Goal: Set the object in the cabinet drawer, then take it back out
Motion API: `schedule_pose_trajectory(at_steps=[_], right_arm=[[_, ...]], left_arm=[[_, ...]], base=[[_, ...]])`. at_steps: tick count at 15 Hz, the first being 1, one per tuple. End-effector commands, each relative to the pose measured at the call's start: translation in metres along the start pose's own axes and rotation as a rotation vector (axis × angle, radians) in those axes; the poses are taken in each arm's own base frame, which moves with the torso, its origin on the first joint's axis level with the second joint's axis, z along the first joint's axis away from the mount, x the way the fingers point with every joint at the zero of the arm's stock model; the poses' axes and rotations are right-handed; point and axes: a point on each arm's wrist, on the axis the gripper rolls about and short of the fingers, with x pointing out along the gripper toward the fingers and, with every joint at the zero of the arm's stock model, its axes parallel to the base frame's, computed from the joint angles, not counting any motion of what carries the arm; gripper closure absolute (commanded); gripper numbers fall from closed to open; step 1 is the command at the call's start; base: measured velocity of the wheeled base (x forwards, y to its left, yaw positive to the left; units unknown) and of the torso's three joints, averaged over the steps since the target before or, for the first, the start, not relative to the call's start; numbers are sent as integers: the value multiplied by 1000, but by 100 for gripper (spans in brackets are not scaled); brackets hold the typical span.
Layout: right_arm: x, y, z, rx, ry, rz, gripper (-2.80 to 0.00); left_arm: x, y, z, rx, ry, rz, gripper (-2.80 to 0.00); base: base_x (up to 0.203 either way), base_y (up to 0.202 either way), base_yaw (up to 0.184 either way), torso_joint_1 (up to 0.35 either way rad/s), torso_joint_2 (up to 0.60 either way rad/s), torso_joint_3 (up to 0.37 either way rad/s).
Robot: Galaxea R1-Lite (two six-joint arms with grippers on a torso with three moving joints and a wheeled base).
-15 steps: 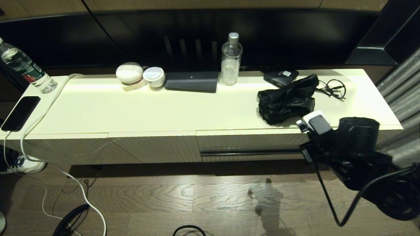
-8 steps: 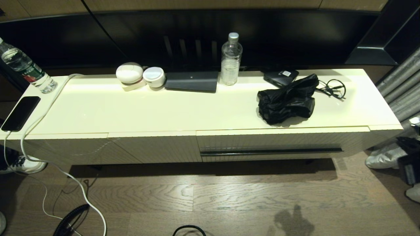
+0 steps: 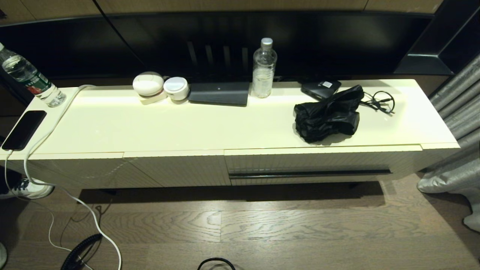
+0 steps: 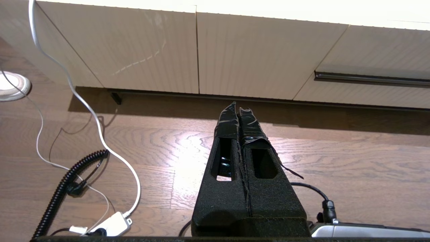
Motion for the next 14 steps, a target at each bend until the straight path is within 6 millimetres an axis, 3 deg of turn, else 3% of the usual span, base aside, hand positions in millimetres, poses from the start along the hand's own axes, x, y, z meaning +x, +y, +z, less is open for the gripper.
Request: schedule_pose_trajectory(at_steps=[1,6,10,13,14], right_arm=[[-27,-2,-26,58,-68,18,0],[-43,4,-65,68,-3,152,0],[-42,4,-67,72,12,155,0],[-39,3,-57,68,-110,131,0],[-32,6,-63,56,-120,129,0]], left_arm=[[0,0,0,-1,-2,1,0],[0,0,0,-1,-1,1,0],[0,0,0,-1,-2,1,0],[0,0,0,-1,-2,1,0],[0,0,0,-1,-2,1,0]], base=[[0,0,0,0,0,0],[0,0,0,0,0,0],[0,0,0,0,0,0],[0,0,0,0,0,0],[0,0,0,0,0,0]])
